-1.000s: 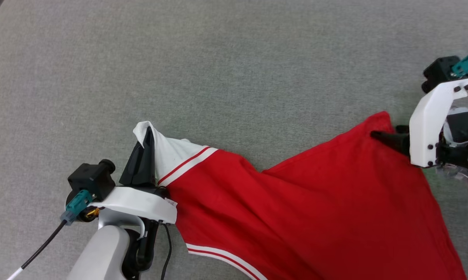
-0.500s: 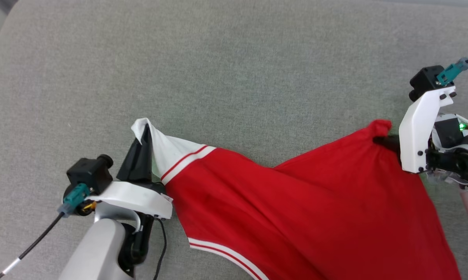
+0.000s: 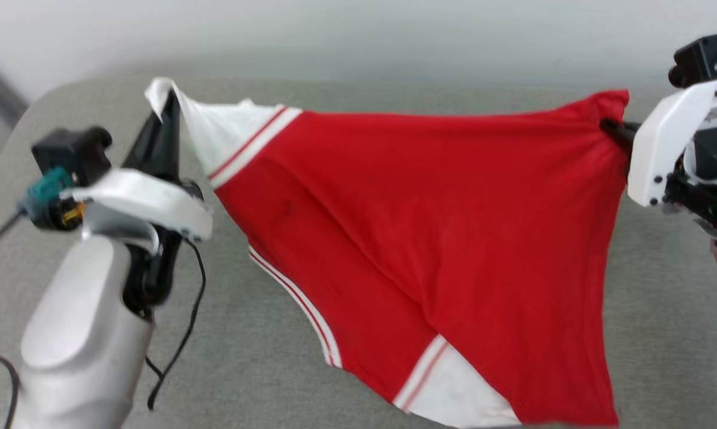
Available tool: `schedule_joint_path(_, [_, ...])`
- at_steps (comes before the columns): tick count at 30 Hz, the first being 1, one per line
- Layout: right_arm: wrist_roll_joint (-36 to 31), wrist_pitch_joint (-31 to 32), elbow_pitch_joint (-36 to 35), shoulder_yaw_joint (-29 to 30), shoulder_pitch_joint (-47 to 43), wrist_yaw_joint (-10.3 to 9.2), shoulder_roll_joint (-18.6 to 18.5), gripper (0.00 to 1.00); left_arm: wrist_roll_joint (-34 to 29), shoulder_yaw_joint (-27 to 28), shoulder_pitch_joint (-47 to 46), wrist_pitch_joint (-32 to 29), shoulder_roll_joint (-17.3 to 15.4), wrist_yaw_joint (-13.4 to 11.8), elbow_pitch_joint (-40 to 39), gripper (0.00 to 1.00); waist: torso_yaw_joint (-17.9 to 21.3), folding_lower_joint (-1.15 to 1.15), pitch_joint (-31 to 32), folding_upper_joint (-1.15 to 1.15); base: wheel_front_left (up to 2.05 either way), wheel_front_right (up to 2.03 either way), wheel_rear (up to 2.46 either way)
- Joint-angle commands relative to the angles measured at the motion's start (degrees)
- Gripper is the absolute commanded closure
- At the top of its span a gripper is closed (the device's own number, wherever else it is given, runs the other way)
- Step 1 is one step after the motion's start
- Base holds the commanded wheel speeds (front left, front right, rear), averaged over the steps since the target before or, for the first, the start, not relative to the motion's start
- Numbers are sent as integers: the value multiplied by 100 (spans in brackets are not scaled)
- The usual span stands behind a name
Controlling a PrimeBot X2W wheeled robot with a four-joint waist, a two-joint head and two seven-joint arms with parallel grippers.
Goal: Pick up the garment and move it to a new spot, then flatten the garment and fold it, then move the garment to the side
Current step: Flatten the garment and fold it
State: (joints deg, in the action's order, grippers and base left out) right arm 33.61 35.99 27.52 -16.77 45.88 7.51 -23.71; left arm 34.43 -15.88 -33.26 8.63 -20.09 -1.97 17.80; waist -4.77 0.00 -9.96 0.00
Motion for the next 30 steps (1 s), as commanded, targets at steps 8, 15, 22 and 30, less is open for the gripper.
schedule_joint_path(8, [-455,-700,560,79,782,-5,238,100,-208,-91,-1476,-202,-131,177,1097,100,603,0,311,0,0,0,0])
schedule_joint_path(15, [-769,-1241,699,175,1622,-7,258,100,-431,-100,-2820,-76,-253,263,1813,100,805,0,-118,0,0,0,0])
schedule_joint_path(22, [-988,-1757,679,380,2607,-7,223,100,-567,-25,-4104,112,-379,283,2073,100,884,0,-859,0,0,0,0])
schedule_joint_path(30, [-1157,-2275,604,553,3543,-8,150,100,-660,65,-5306,212,-502,226,1980,100,906,0,-1824,0,0,0,0])
